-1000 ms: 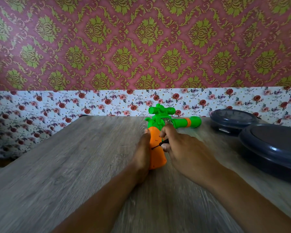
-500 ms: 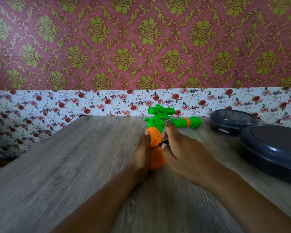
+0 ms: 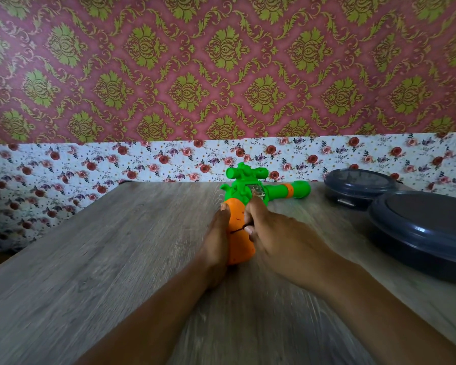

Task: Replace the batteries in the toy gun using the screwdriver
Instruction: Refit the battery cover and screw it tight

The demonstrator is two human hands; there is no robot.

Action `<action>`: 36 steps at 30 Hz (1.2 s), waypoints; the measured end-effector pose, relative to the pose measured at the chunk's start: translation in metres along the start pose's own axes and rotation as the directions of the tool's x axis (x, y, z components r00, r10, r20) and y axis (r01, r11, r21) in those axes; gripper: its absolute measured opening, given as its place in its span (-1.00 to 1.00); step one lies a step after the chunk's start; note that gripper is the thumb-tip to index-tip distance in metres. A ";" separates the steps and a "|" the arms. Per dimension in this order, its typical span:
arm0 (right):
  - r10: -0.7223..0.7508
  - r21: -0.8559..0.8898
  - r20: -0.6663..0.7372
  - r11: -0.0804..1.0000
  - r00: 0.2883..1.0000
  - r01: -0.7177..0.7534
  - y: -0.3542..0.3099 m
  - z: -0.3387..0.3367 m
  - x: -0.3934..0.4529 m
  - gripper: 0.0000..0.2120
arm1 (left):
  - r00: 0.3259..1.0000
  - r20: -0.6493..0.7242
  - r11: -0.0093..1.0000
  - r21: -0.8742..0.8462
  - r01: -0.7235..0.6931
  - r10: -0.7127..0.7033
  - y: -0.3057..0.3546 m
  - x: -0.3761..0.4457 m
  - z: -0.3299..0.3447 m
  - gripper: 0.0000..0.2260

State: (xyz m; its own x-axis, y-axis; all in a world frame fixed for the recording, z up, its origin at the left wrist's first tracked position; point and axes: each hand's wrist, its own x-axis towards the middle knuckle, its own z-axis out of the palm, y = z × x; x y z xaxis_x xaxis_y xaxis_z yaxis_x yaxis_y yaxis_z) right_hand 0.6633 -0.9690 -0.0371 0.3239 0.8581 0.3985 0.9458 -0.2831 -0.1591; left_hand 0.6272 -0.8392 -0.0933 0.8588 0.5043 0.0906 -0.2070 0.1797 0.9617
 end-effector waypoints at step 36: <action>-0.036 0.030 -0.143 0.999 0.989 0.040 0.009 0.003 0.001 -0.89 | 0.995 0.003 0.995 0.041 -0.095 0.095 0.000 -0.005 0.007 -0.58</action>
State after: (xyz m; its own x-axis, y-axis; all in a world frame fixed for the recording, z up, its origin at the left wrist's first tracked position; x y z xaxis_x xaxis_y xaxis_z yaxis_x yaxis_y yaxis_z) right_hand 0.6721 -0.9696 -0.0407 0.2900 0.7975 0.5290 0.9570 -0.2353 -0.1699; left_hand 0.6263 -0.8476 -0.0924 0.8365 0.5167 0.1822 -0.2680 0.0958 0.9586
